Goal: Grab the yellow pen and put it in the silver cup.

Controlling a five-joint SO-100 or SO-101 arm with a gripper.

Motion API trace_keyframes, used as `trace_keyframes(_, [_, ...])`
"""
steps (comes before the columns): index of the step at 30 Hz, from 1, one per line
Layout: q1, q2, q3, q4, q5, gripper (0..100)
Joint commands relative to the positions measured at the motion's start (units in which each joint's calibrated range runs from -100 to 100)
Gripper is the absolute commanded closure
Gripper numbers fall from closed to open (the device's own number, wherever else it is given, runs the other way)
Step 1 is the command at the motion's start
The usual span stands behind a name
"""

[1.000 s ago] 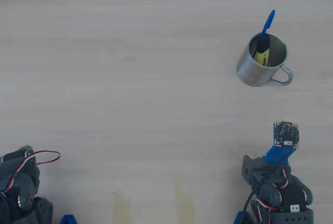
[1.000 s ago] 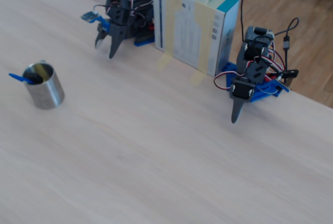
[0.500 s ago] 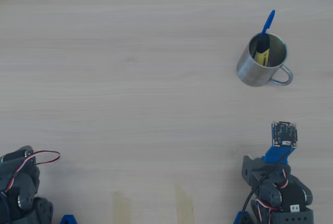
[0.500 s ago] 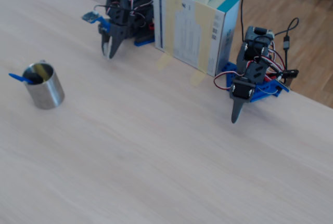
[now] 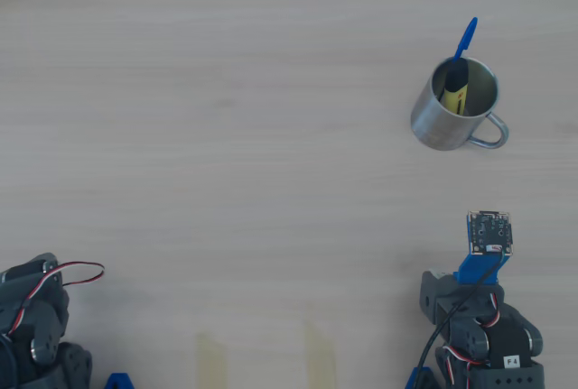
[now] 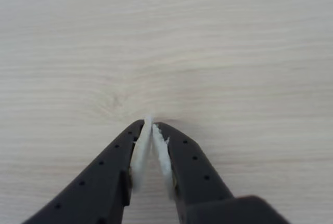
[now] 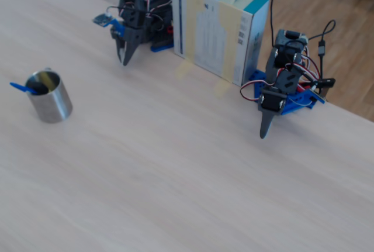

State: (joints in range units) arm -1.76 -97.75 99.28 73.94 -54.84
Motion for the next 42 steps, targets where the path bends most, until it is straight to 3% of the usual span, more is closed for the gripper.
trace_keyframes(1, [0.19,0.58,0.54,1.18,0.33,98])
trace_keyframes(42, [0.27,0.58,0.54,1.18,0.33,98])
